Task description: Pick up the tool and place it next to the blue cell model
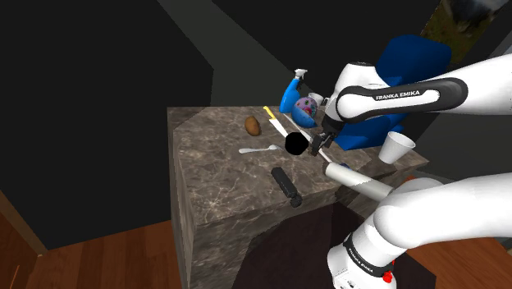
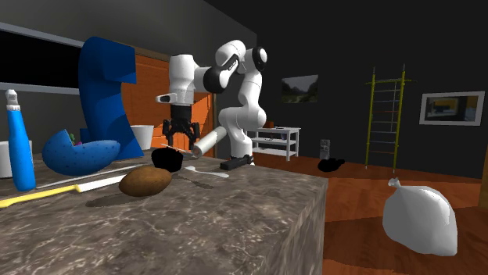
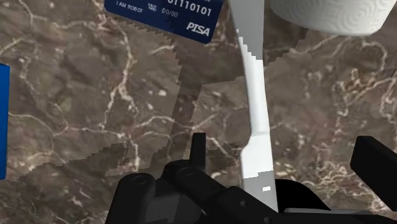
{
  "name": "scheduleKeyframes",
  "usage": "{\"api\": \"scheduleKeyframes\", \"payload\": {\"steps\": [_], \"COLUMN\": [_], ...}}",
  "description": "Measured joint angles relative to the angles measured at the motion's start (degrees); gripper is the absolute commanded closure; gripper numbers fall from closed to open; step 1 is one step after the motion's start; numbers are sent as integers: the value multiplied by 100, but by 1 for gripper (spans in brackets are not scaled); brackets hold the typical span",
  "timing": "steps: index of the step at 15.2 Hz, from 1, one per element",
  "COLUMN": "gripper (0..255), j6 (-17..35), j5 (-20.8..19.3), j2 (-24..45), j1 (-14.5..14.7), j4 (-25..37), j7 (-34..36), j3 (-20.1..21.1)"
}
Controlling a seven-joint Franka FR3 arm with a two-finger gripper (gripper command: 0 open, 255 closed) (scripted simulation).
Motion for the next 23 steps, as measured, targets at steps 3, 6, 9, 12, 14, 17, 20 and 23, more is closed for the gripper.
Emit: {"api": "scheduleKeyframes", "payload": {"steps": [3, 6, 9, 12, 14, 17, 20, 23], "gripper": [0, 0, 255, 255, 255, 255, 255, 255], "j6": [66, 77, 77, 77, 78, 79, -132, -402], "j5": [-17, -20, -20, -20, -21, -21, 4, 52], "j2": [21, 27, 27, 27, 27, 27, -85, -188], "j1": [-11, -13, -13, -13, -13, -13, -10, 12], "j4": [-43, -47, -46, -46, -45, -45, 54, 222], "j7": [-6, -7, -7, -7, -8, -8, -29, -41], "j3": [-16, -19, -19, -19, -19, -19, 3, 45]}}
